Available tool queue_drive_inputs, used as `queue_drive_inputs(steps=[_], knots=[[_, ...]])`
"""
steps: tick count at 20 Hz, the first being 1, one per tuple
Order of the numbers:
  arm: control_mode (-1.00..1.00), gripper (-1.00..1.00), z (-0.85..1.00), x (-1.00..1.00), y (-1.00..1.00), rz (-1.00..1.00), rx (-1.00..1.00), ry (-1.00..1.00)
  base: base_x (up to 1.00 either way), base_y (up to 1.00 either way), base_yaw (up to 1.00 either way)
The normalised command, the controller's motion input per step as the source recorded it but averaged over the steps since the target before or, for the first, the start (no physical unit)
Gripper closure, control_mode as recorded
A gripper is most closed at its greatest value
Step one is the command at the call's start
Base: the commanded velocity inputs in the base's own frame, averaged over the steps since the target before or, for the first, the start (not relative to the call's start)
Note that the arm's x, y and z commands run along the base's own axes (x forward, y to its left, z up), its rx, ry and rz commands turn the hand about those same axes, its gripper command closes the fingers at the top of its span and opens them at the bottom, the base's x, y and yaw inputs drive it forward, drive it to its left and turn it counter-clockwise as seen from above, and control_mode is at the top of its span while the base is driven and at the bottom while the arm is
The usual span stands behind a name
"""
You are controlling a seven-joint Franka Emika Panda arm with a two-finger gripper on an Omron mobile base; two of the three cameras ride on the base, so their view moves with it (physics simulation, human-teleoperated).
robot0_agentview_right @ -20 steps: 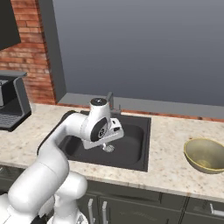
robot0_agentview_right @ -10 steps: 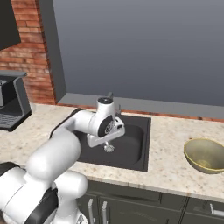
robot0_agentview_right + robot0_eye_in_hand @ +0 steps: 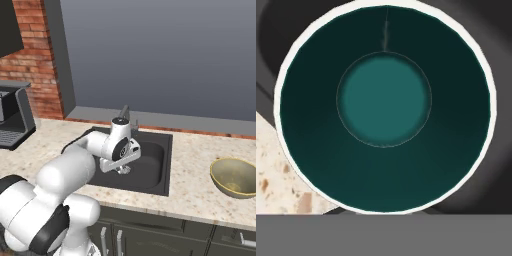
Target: Pick the mug and place it in the sink. Pick the bowl and place it in the open cabinet and then close the cabinet.
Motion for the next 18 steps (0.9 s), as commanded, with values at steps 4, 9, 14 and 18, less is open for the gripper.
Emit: queue_drive_inputs(steps=[4,9,14,18], knots=[[-1.00,1.00,-0.30,0.15,0.17,0.00,0.00,-0.01,0.00,0.00,0.00],[-1.00,1.00,-0.26,0.17,0.07,0.00,0.00,0.00,0.00,0.00,0.00],[-1.00,1.00,-0.20,0.16,0.06,0.00,0.00,0.00,0.00,0.00,0.00],[-1.00,1.00,-0.20,0.14,0.04,0.00,0.00,0.00,0.00,0.00,0.00]])
